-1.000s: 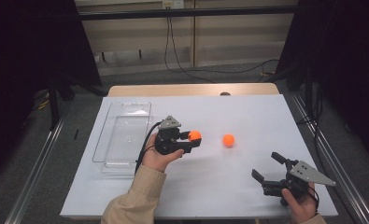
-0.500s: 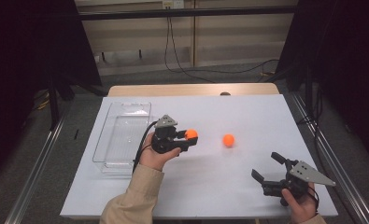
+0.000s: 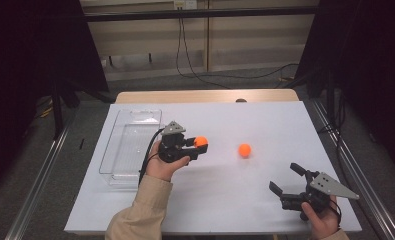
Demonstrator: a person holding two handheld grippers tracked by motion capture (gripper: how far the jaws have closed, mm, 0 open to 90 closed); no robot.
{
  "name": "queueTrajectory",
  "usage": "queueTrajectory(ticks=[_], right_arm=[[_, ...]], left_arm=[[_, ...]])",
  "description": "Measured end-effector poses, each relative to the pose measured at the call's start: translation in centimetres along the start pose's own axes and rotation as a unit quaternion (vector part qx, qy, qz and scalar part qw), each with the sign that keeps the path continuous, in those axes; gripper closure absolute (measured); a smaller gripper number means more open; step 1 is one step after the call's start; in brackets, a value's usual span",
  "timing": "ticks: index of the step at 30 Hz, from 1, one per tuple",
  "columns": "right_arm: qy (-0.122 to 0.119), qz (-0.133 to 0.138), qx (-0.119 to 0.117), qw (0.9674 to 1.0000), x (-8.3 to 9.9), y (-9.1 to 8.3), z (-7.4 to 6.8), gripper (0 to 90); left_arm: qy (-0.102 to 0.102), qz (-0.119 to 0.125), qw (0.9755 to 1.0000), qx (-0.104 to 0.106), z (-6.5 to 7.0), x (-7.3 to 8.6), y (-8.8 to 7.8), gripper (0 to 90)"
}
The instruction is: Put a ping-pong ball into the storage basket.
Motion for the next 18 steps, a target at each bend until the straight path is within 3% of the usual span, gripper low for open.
queueTrajectory(ticks=[18], right_arm=[[-0.003,-0.002,0.0,1.0,0.05,0.05,0.03,1.2]], left_arm=[[-0.007,0.0,0.9999,-0.01,-0.59,0.06,-0.5,50.6]])
Point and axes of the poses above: each handheld gripper's, and its own axes: y roughly forward along the jaws, x roughly out of its underside, z roughly to its right, the point moved 1 cm from there along y, roughly forward along the jaws, and after that the axes turned 15 degrees about y, right-handed, at the moved point
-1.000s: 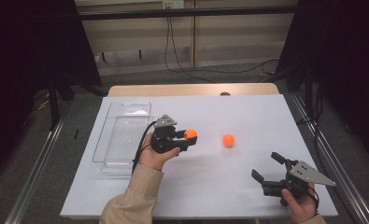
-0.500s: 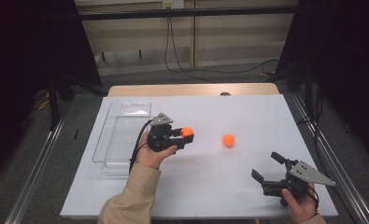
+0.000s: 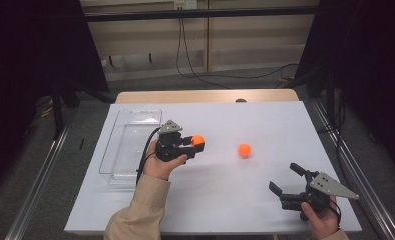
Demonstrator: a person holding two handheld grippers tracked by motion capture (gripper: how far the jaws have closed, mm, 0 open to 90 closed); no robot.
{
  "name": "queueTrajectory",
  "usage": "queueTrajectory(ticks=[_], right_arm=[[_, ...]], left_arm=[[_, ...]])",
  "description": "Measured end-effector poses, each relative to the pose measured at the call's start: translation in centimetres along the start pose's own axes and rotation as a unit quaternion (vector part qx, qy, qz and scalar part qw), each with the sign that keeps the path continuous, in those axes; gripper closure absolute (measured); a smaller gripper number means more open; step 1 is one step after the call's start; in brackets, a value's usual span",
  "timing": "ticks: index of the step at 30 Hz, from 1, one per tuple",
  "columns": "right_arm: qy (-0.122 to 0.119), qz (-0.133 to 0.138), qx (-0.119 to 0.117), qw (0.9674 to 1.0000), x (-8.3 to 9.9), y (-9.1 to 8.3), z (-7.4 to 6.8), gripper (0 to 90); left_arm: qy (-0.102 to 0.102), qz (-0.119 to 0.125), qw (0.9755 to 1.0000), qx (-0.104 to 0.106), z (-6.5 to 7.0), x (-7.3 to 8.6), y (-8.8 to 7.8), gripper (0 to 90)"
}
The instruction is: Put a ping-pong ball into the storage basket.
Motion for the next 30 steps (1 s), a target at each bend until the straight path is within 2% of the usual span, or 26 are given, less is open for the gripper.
queueTrajectory(ticks=[30], right_arm=[[-0.001,0.0,-0.003,1.0,0.0,0.0,0.0,1.2]], left_arm=[[-0.021,0.004,0.9995,-0.024,-1.6,0.3,-1.4,50.7]])
Point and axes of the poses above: each handheld gripper's, and its own axes: y roughly forward along the jaws, x roughly out of its underside, z roughly to its right, the point moved 1 cm from there along y, roughly forward along the jaws, and after that the axes turned 15 degrees about y, right-handed, at the moved point
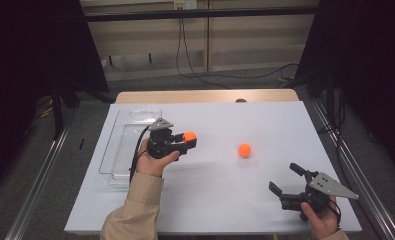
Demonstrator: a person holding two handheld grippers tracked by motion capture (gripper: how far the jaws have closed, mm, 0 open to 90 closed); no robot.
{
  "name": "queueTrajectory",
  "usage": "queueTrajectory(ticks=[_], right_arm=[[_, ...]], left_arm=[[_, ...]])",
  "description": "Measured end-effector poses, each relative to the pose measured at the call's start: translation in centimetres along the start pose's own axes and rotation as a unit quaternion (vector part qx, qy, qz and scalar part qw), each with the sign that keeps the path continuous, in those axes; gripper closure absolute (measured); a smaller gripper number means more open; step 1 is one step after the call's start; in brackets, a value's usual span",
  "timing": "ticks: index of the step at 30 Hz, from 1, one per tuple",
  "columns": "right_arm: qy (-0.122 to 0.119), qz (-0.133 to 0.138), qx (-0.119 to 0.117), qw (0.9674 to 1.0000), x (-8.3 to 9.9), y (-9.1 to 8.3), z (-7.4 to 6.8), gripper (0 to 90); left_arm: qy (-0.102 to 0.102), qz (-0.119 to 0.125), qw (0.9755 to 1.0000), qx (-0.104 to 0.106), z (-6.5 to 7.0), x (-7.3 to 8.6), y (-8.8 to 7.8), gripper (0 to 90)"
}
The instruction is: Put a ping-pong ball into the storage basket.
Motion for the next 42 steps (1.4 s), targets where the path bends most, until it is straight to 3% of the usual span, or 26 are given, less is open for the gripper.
queueTrajectory(ticks=[42], right_arm=[[0.001,0.0,0.001,1.0,0.0,0.0,0.0,1.3]], left_arm=[[-0.007,-0.002,0.9995,-0.031,-1.6,0.3,-1.4,50.7]])
Point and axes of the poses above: each handheld gripper's, and its own axes: y roughly forward along the jaws, x roughly out of its underside, z roughly to its right, the point moved 1 cm from there along y, roughly forward along the jaws, and after that the axes turned 15 degrees about y, right-handed, at the moved point
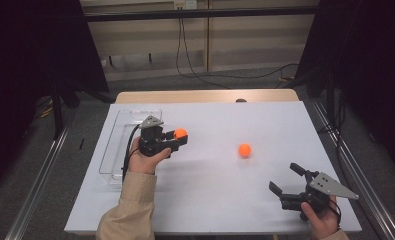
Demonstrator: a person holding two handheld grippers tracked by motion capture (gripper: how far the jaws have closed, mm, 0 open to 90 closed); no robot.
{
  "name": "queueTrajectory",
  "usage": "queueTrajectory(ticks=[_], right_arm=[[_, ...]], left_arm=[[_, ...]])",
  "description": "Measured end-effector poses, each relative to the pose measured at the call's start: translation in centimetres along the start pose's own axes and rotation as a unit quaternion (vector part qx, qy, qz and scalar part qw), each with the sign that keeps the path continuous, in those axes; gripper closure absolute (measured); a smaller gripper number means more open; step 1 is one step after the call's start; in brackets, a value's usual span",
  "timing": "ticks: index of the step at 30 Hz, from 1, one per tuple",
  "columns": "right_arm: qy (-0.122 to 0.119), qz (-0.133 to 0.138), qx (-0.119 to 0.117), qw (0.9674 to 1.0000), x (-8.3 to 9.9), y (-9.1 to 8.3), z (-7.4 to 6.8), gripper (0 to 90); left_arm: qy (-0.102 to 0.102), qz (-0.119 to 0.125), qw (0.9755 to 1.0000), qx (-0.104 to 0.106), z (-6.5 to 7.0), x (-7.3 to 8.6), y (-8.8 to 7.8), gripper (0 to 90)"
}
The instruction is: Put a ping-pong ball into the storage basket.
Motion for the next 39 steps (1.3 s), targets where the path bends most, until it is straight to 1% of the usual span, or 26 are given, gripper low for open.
queueTrajectory(ticks=[4,16,21,32,39], right_arm=[[0.0,0.0,0.0,1.0,0.0,0.0,0.0,1.3],[-0.001,0.0,0.0,1.0,0.0,0.0,0.0,1.3],[-0.001,0.0,0.0,1.0,0.0,0.0,0.0,1.3],[-0.001,-0.001,-0.001,1.0,0.0,0.0,0.0,1.3],[-0.002,0.0,-0.001,1.0,0.0,0.0,0.0,1.3]], left_arm=[[0.003,-0.003,1.0,-0.006,-0.1,0.0,-0.1,50.7],[-0.005,0.0,0.9999,-0.016,-0.6,0.2,-0.4,50.6],[-0.003,-0.004,0.9998,-0.019,-0.8,0.2,-0.6,50.7],[-0.012,0.002,0.9996,-0.027,-1.2,0.3,-1.0,50.6],[-0.01,0.0,0.9995,-0.03,-1.5,0.4,-1.2,50.7]])
Point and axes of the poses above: each handheld gripper's, and its own axes: y roughly forward along the jaws, x roughly out of its underside, z roughly to its right, the point moved 1 cm from there along y, roughly forward along the jaws, and after that the axes turned 15 degrees about y, right-handed, at the moved point
